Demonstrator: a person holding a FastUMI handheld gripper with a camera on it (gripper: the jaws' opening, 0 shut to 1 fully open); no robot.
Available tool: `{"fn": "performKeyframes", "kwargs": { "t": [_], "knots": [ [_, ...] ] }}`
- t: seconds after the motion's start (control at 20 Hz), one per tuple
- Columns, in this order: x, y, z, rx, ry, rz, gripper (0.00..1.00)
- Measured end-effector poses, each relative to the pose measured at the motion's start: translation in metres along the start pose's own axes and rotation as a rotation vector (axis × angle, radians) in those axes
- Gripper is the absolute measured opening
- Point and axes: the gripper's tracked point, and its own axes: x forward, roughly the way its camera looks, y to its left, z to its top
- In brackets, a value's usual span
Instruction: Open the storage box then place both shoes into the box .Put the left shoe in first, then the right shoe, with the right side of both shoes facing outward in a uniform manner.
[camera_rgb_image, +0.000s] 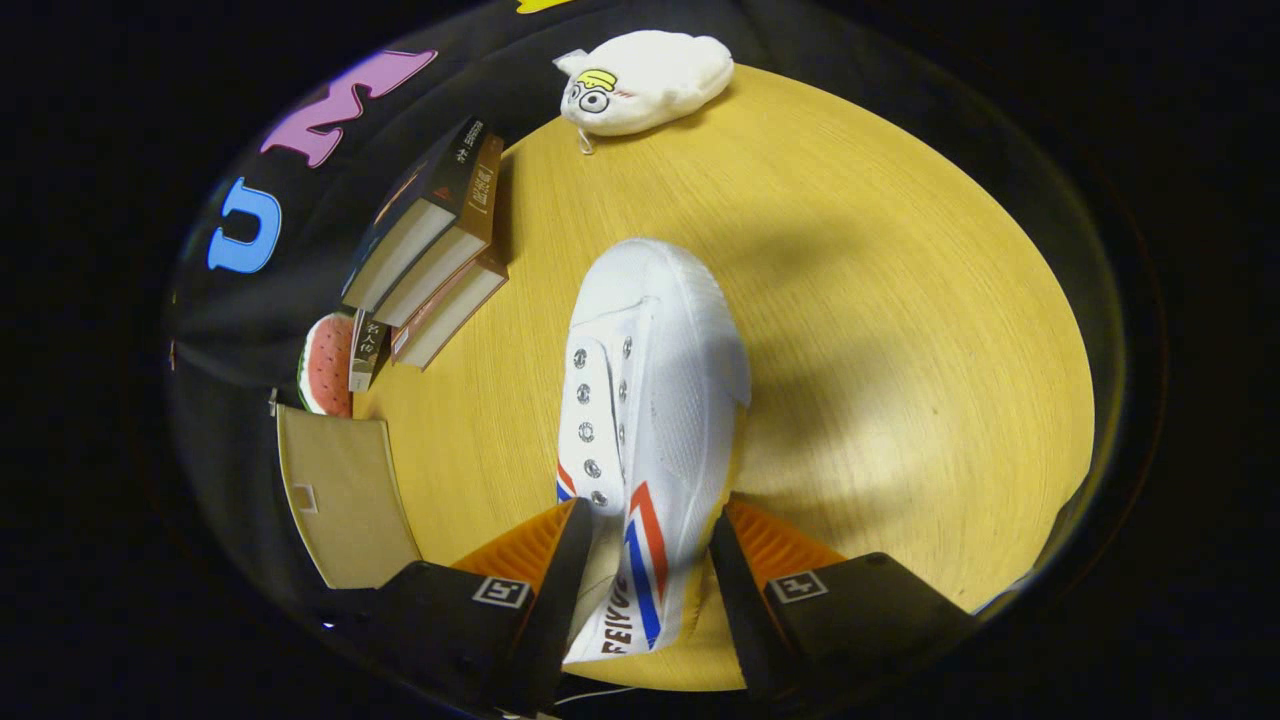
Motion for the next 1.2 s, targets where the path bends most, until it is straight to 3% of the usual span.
{"fn": "performKeyframes", "kwargs": {
  "t": [0.15,0.2,0.3,0.55,0.85,1.2],
  "knots": [
    [-0.004,-0.004,0.0,0.055,0.021,0.024,0.62],
    [-0.002,-0.008,-0.001,0.091,0.025,0.027,0.46],
    [-0.002,-0.007,-0.001,0.121,0.028,0.064,0.33],
    [-0.001,0.002,-0.006,0.135,0.037,0.103,0.16],
    [-0.017,0.008,-0.017,0.064,0.036,0.088,0.15],
    [-0.061,0.061,-0.013,-0.042,-0.01,0.129,0.16]
  ]
}}
